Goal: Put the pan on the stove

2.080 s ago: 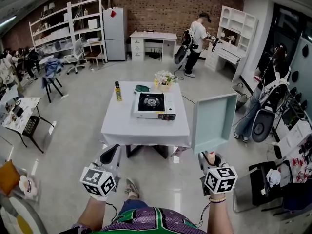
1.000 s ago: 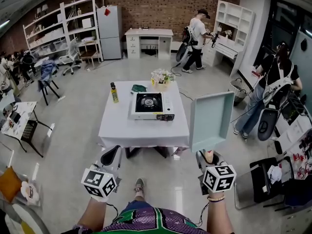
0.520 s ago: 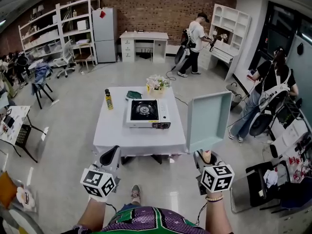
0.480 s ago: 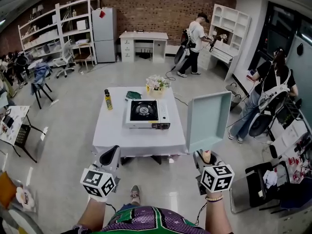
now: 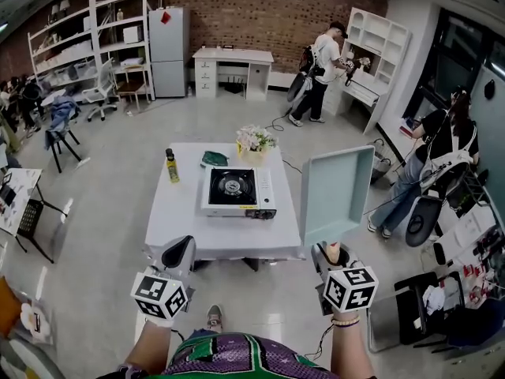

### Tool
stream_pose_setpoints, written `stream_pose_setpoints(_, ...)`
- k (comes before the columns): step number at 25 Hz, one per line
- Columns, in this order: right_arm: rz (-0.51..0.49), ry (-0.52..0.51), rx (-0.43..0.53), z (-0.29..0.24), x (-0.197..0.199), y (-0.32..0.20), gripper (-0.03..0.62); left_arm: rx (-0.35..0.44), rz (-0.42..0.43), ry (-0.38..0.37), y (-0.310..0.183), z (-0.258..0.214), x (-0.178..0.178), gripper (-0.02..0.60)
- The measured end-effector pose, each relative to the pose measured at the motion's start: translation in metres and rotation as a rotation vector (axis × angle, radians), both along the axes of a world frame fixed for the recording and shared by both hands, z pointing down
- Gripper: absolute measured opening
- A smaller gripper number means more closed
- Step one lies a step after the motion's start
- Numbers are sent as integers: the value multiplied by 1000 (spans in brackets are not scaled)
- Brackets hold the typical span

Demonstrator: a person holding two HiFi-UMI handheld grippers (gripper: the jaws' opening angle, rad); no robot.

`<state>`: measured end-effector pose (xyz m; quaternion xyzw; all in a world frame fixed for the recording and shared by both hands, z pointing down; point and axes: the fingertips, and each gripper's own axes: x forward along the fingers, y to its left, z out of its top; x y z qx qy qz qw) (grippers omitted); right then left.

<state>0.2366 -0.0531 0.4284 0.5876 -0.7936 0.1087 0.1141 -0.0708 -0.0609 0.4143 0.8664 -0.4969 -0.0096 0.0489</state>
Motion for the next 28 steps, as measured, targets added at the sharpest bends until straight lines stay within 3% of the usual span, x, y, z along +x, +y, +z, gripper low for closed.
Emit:
stream_pose_setpoints(20, 25, -13, -52, 1, -51, -115, 123, -26, 32, 22, -112, 0, -46, 18)
stream_pose_setpoints(28, 48, -14, -57, -1, -78, -154, 123, -21, 82, 35, -160, -4, -59, 18)
